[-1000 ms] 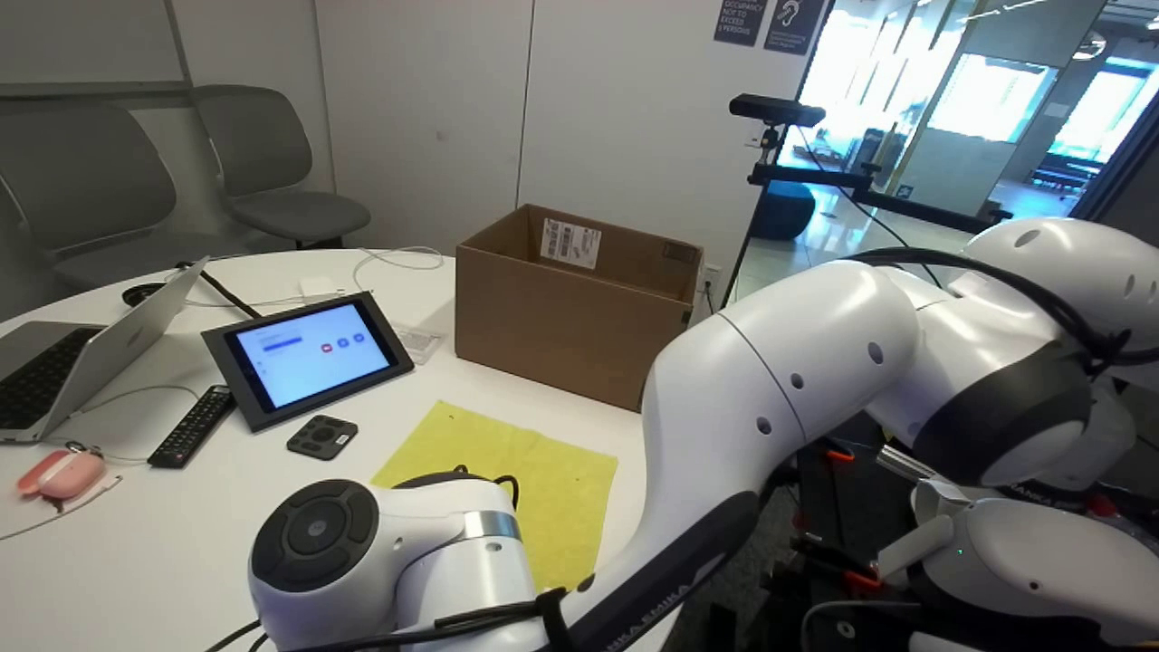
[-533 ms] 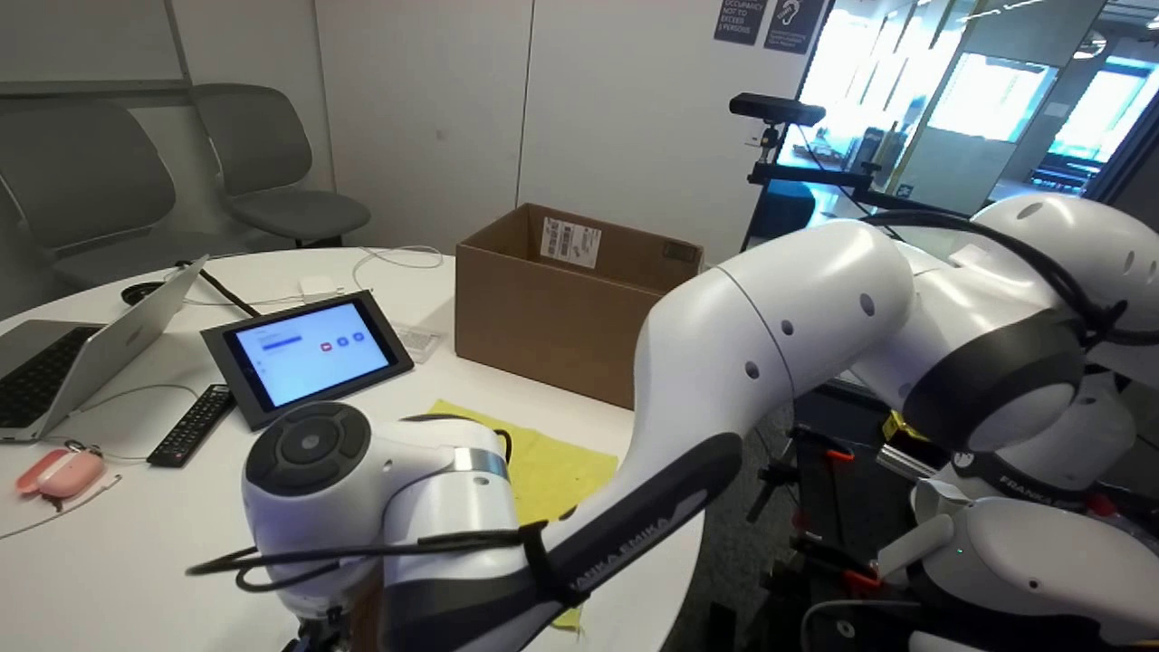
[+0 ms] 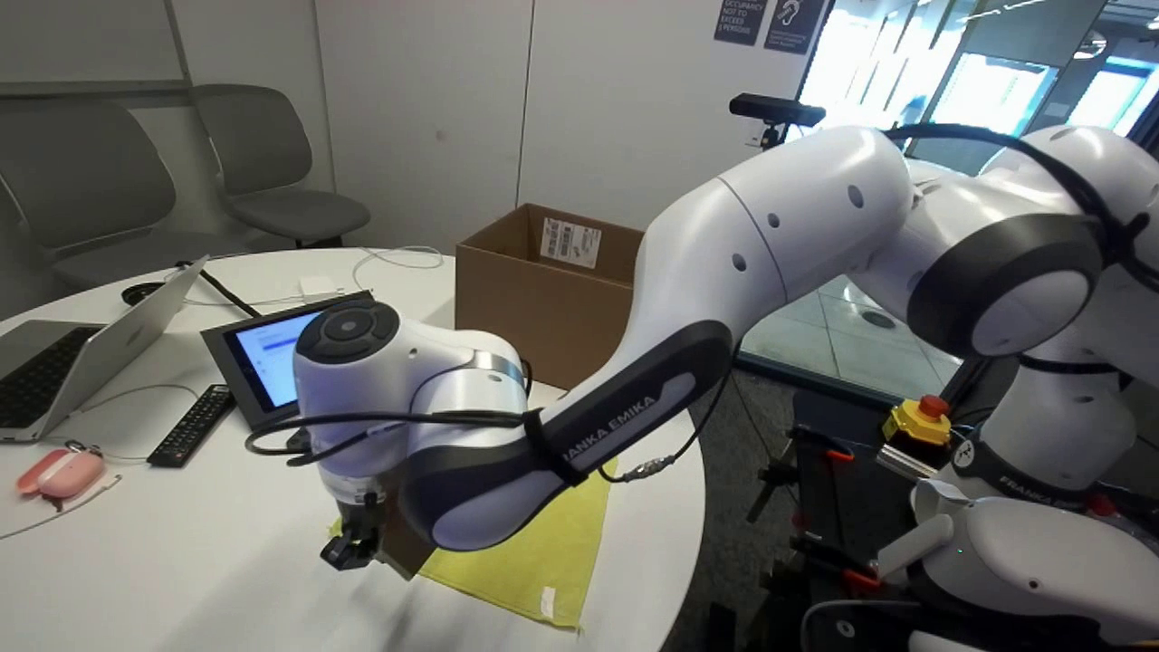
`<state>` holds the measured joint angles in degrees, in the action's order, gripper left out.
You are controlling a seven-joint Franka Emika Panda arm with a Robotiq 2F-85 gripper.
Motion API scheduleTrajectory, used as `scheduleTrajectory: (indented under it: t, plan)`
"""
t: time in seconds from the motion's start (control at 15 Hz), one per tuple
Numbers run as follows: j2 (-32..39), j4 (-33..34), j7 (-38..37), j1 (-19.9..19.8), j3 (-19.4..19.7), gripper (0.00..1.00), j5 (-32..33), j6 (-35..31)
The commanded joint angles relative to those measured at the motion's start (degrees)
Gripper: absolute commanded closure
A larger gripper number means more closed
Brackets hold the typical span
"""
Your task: Put the marker on the green towel, then wrap the marker in the towel and put it in the box
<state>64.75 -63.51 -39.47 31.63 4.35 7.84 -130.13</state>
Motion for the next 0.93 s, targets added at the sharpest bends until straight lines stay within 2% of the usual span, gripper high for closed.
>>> scheduleTrajectory:
  t: [0.0,0.27,0.4,0.6,0.87]
  plan:
    - [-8.30,-13.90,0.11,-2.09,-0.36,0.87,-0.86,-3.91]
    - [-13.30,-24.40,-1.60,-3.75,0.84,0.87,-0.51,-6.61]
    - [-14.43,-27.58,-2.67,-4.68,1.09,0.87,0.29,-7.71]
    - [-14.49,-29.91,-3.07,-5.42,2.18,0.87,1.20,-9.63]
    - [-12.45,-28.92,-1.96,-5.39,3.58,0.87,3.28,-9.16]
